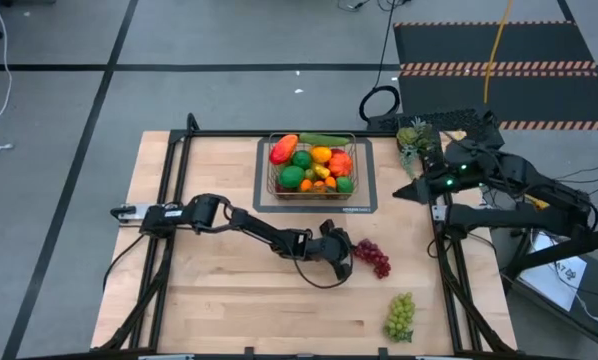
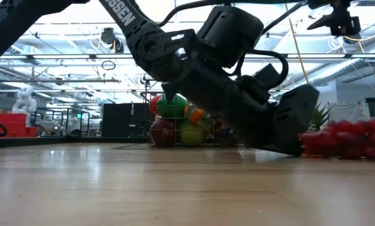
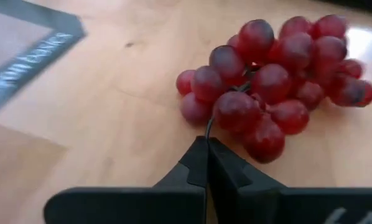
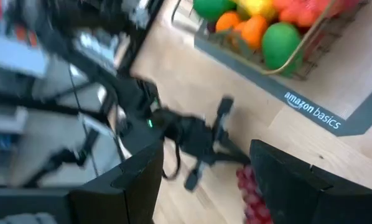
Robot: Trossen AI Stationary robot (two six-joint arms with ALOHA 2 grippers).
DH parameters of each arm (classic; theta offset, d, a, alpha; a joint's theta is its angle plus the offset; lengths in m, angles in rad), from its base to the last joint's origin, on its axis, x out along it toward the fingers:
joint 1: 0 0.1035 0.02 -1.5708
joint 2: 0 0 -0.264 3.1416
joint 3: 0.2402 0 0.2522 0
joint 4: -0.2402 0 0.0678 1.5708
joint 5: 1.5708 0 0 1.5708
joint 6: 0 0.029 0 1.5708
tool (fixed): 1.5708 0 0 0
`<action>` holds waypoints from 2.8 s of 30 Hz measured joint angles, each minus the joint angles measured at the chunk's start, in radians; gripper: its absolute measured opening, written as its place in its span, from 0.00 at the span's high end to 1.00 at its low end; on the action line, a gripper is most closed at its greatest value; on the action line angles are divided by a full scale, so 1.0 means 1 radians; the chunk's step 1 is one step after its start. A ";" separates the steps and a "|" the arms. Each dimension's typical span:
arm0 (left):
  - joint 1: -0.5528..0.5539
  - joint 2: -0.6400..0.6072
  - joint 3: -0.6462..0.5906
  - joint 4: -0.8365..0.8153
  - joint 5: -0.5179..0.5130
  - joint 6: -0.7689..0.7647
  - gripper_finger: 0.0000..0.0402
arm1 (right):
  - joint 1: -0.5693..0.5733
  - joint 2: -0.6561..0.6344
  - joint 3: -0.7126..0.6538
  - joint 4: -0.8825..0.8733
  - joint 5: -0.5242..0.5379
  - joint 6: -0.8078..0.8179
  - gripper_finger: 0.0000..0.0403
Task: Build produce basket
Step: Put the red grapes into the brown wire basket
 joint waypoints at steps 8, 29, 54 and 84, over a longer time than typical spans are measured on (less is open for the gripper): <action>0.007 -0.031 0.000 -0.022 0.004 0.020 1.00 | 0.194 0.178 0.000 0.001 0.037 -0.182 0.42; 0.025 -0.184 0.007 -0.070 0.067 0.210 1.00 | 0.394 0.342 -0.076 0.086 0.179 -0.271 0.42; 0.022 -0.183 0.007 -0.044 0.094 0.211 1.00 | 0.435 0.345 -0.384 0.492 0.158 -0.483 0.61; 0.025 -0.193 0.007 -0.042 0.094 0.097 0.89 | 0.434 0.432 -0.385 0.533 0.101 -0.431 0.98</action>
